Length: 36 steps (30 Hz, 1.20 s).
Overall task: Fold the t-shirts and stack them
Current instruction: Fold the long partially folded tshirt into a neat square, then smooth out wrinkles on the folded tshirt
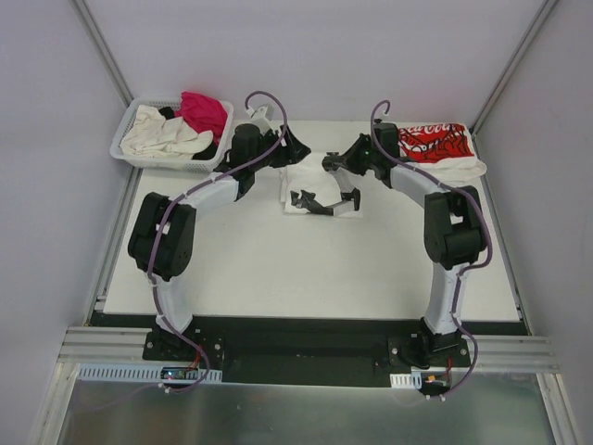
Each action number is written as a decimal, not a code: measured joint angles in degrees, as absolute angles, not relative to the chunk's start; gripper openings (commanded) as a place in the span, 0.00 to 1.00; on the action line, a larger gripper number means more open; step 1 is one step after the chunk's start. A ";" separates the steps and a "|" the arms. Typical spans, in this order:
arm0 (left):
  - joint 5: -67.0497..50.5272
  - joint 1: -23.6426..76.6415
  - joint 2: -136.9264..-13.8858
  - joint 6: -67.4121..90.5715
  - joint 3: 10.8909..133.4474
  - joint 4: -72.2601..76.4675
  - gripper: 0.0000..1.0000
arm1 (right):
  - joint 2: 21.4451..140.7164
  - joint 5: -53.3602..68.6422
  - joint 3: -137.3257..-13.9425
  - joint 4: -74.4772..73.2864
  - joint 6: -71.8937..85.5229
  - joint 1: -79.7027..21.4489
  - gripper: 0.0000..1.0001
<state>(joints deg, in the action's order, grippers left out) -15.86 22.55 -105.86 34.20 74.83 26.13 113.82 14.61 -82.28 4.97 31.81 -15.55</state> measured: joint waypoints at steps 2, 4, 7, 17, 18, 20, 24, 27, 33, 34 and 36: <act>-18.52 22.55 -108.68 34.85 75.20 27.27 0.64 | 117.32 16.08 -85.23 5.45 32.40 -16.51 0.01; -21.23 22.41 -112.97 36.03 76.18 28.36 0.64 | 121.95 17.63 -89.06 5.80 33.04 -16.64 0.01; -24.34 22.37 -117.93 38.19 76.47 29.39 0.63 | 127.96 19.03 -92.88 5.76 34.09 -15.79 0.01; -28.34 22.28 -118.43 41.80 73.30 33.36 0.63 | 136.99 27.16 -96.36 9.89 44.62 -9.30 0.12; -28.36 22.28 -118.13 41.87 73.01 33.41 0.63 | 137.45 28.03 -96.33 10.90 45.91 -8.60 0.13; -28.40 22.28 -117.93 42.09 72.90 33.80 0.63 | 137.97 29.52 -95.81 12.88 48.01 -7.53 0.13; -28.67 22.28 -117.91 42.68 72.90 34.15 0.62 | 137.97 31.51 -94.19 15.49 50.46 -6.28 0.15; -29.15 22.28 -117.91 42.92 72.93 34.28 0.62 | 137.86 32.56 -93.47 16.64 51.07 -6.09 0.15; -29.58 22.28 -117.91 42.92 72.90 35.33 0.62 | 135.22 34.98 -92.95 15.49 51.24 -6.15 0.20; -29.61 22.28 -117.89 42.92 72.90 35.57 0.62 | 134.52 35.57 -93.12 15.14 51.20 -6.26 0.22; -29.65 22.28 -117.84 42.94 72.82 36.23 0.62 | 133.19 36.69 -93.89 14.44 50.94 -6.63 0.24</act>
